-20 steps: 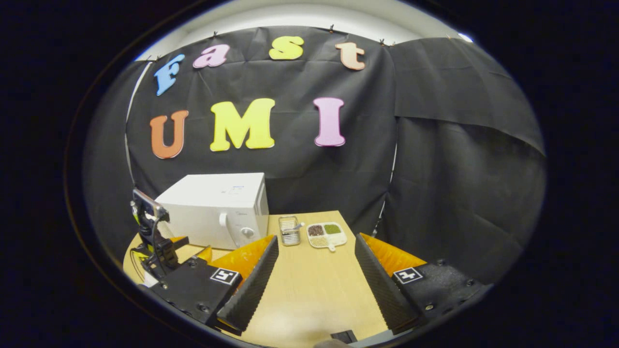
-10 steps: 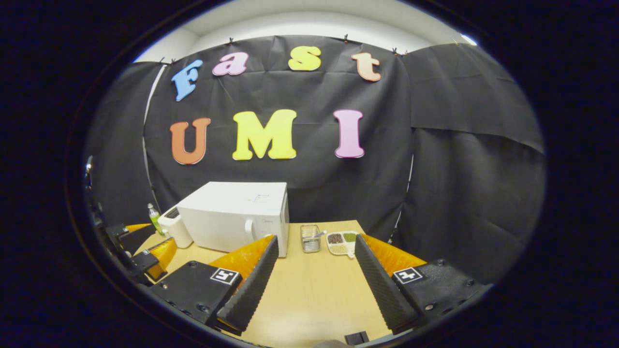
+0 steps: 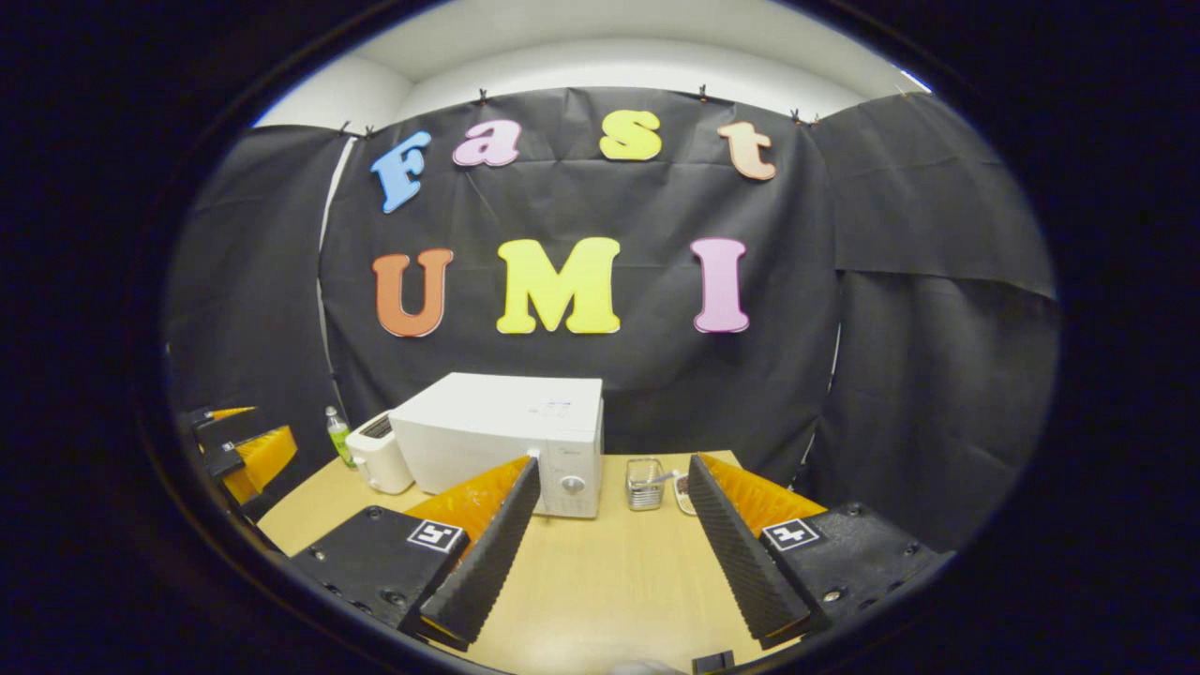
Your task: Open the microwave oven with the left hand, put the food in, and close the microwave oven.
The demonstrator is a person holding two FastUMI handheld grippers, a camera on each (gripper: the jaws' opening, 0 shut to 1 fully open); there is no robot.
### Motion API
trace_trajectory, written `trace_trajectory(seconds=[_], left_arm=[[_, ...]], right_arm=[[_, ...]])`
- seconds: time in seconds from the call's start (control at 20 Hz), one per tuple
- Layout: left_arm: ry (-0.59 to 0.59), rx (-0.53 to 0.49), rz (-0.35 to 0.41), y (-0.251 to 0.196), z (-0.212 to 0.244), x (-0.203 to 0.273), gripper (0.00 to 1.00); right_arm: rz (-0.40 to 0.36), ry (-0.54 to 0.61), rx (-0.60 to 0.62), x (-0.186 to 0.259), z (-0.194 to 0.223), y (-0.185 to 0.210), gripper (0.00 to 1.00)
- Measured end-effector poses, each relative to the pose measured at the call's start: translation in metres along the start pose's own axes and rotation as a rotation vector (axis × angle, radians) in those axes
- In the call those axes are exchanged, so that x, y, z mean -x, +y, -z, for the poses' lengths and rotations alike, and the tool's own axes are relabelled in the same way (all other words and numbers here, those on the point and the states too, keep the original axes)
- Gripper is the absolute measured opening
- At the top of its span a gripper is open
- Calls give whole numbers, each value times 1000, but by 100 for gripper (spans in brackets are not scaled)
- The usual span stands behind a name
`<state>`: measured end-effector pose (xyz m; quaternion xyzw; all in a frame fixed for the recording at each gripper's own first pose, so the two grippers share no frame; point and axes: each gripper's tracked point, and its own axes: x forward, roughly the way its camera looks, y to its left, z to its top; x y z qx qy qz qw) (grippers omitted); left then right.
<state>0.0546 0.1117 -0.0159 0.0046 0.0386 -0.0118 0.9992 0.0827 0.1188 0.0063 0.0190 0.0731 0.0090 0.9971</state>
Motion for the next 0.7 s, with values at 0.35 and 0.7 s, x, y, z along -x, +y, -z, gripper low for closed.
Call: trace_trajectory(seconds=[0.35,0.7], left_arm=[[-41,61,-74,5,-35,19,95],[-67,52,-83,-2,-49,30,94]], right_arm=[[-22,-44,10,8,-19,-19,100],[-31,-91,3,20,-35,-31,92]])
